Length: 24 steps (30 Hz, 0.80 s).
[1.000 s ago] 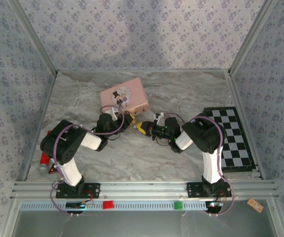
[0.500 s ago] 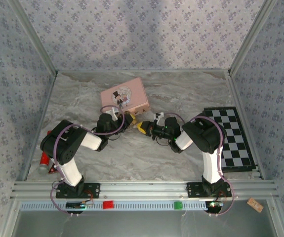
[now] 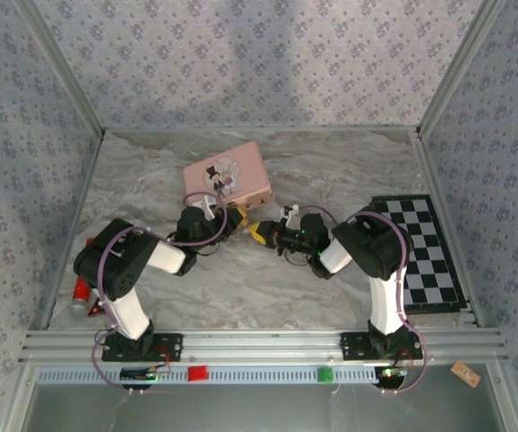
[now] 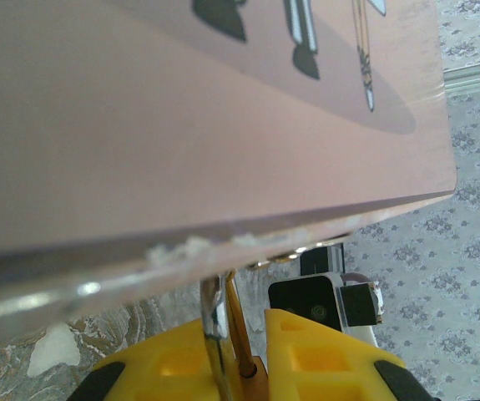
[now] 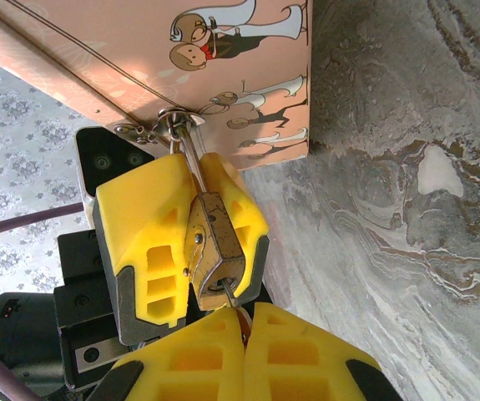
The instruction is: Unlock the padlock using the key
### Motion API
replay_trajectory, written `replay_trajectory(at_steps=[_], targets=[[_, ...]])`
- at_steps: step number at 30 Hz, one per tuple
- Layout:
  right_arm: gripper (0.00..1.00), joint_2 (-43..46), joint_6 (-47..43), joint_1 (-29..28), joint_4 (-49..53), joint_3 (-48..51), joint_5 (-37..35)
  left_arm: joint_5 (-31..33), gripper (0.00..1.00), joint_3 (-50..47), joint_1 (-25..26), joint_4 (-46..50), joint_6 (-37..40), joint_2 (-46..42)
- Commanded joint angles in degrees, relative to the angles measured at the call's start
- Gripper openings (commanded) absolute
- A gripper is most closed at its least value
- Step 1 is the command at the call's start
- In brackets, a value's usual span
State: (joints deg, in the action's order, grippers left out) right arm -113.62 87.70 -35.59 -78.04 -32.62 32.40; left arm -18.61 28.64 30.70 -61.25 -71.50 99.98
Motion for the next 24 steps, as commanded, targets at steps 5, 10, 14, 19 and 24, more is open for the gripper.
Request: replay_trajectory(at_steps=[5,10,14,19,24], targets=[[0.0,1.8,0.7,0.1,-1.8,-2.2,0.6,-4.5,0.0,1.4,3.6,-0.2,-3.7,1.3],[0.0,1.7,0.7,0.3,-1.9,-2.7,0.7,-4.2,0.0,1.3,3.9,-0.9,-4.3,1.9],[0.0,1.4,0.7,0.3,-1.8,-2.4,0.7,-4.4,0.0,1.5,3.9,-1.2,-4.4,2.1],[0.0,1.3,0.5,0.3,-1.8,-1.9,0.5,-4.6,0.0,1.4,3.9,-1.2,-4.6,2.1],[0.0,1.4,0.5,0.3,-1.8,-1.9,0.3,-4.5,0.0,1.3,4.0,-1.2,-4.5,2.1]])
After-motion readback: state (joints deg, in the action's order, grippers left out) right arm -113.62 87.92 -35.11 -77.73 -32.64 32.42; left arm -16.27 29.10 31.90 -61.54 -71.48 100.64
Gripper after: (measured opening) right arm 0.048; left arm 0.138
